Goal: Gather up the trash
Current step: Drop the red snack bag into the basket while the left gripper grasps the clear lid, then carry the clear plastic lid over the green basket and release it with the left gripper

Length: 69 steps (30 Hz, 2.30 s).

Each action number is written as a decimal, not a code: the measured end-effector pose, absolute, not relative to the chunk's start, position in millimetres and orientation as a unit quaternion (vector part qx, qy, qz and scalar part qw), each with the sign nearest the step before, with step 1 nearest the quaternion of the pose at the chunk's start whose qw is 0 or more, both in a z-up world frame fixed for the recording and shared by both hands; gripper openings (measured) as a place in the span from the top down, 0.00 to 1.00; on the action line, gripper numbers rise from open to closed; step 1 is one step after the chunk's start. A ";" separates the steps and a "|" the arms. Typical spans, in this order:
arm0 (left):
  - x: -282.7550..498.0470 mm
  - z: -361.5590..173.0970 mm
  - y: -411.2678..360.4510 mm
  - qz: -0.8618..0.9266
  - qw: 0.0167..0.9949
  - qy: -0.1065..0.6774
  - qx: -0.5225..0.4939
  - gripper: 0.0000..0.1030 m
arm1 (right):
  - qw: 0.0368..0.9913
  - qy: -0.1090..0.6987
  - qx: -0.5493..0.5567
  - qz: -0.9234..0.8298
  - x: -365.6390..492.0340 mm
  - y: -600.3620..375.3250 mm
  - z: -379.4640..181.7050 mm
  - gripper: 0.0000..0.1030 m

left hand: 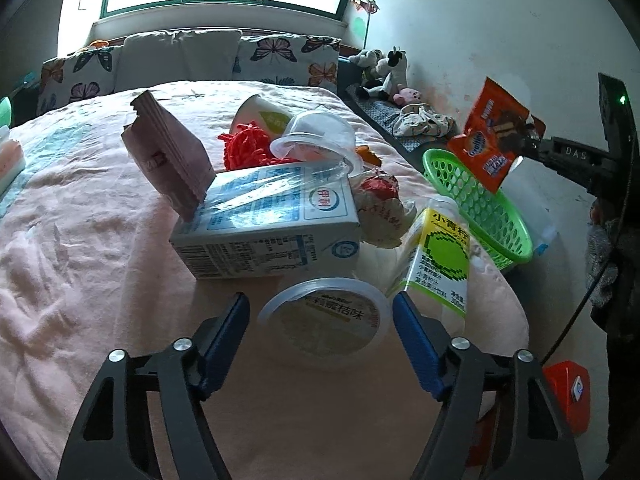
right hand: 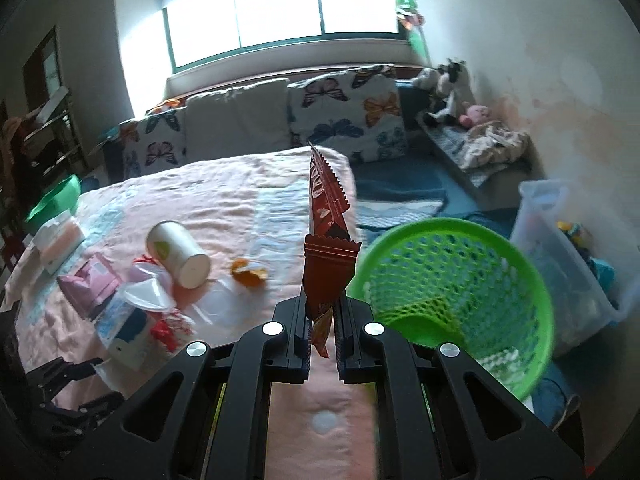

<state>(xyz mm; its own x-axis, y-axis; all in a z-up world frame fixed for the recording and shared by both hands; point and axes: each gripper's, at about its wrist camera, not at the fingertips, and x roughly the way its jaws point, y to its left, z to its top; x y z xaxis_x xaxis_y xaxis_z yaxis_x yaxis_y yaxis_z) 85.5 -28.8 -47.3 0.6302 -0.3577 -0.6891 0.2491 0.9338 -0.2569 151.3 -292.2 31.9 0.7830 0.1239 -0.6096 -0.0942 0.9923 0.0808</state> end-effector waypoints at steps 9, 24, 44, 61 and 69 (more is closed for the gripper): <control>80.3 -48.5 -23.3 -0.171 0.900 0.393 -0.080 0.36 | 0.943 0.331 0.026 -0.007 140.5 -332.3 17.4 0.90; 68.6 -17.9 -21.8 -0.192 0.905 0.370 -0.083 0.37 | 0.928 0.366 0.041 -0.059 143.2 -376.5 -17.2 0.88; 140.4 50.1 -136.9 -0.291 0.891 0.345 -0.054 0.37 | 0.941 0.330 0.055 -0.058 110.5 -406.5 -7.0 0.31; 205.3 9.1 -284.9 -0.327 0.849 0.414 0.006 0.37 | 0.942 0.322 0.075 -0.055 71.4 -441.0 -21.4 0.24; 212.6 -11.6 -308.2 -0.339 0.834 0.434 0.011 0.30 | 0.936 0.334 0.096 -0.061 65.2 -453.2 -33.3 0.24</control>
<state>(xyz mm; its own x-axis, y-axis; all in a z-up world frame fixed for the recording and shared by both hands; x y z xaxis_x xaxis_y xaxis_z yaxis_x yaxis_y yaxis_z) 212.6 -308.2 -11.6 0.3929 -0.5563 -0.7322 0.5757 0.7697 -0.2759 65.2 -453.2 -33.3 0.7696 -0.0507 -0.6365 0.1790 0.9740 0.1389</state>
